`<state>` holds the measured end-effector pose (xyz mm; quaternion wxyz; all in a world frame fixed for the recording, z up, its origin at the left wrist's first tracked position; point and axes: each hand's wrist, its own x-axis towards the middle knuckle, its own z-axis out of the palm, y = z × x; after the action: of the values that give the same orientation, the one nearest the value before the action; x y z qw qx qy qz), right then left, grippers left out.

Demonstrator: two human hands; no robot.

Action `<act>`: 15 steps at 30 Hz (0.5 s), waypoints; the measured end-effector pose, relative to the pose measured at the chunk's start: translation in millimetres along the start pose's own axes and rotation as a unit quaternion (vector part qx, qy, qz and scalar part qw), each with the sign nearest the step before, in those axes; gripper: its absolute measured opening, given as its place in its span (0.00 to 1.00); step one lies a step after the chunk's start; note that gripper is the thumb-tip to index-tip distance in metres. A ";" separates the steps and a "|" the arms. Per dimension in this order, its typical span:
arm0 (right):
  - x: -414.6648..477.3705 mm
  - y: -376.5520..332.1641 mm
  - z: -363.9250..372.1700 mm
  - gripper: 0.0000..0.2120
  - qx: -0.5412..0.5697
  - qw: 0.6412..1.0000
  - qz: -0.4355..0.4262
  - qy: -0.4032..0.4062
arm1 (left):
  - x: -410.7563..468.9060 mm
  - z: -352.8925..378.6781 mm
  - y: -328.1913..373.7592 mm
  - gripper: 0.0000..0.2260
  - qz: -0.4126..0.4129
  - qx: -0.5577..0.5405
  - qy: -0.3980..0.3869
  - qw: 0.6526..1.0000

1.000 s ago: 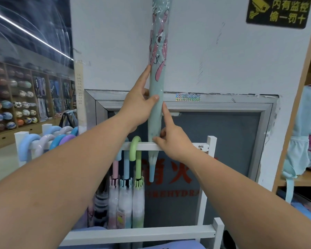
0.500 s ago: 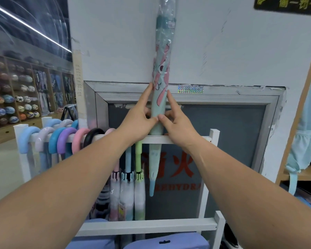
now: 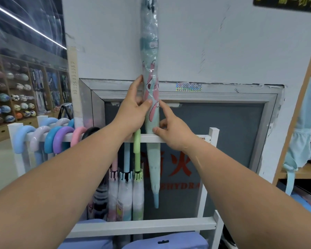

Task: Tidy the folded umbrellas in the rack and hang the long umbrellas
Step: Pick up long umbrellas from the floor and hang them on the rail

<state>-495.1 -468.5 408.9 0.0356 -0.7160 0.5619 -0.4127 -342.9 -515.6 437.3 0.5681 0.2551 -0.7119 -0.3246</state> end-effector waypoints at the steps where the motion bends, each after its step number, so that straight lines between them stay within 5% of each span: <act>1: 1.4 0.9 0.1 0.38 0.004 1.000 0.002 -0.004 | 0.2 -1.0 0.3 0.30 -0.008 -0.018 0.002 1.000; 5: 5.4 1.4 -2.9 0.23 0.171 0.985 0.000 0.027 | -3.9 -2.5 -0.4 0.39 -0.030 -0.034 -0.047 0.998; 9: 5.3 0.3 -5.1 0.22 0.235 0.971 0.012 0.040 | -8.9 0.7 -12.0 0.44 -0.028 0.042 -0.124 0.991; 15: 7.7 3.5 -4.8 0.17 0.224 0.974 0.014 0.030 | -2.0 3.3 -17.9 0.27 -0.042 0.019 -0.078 0.996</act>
<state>-500.6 -474.2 414.5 0.1842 -0.6689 0.4661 -0.5489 -345.8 -525.4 422.1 0.4916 0.2694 -0.7487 -0.3537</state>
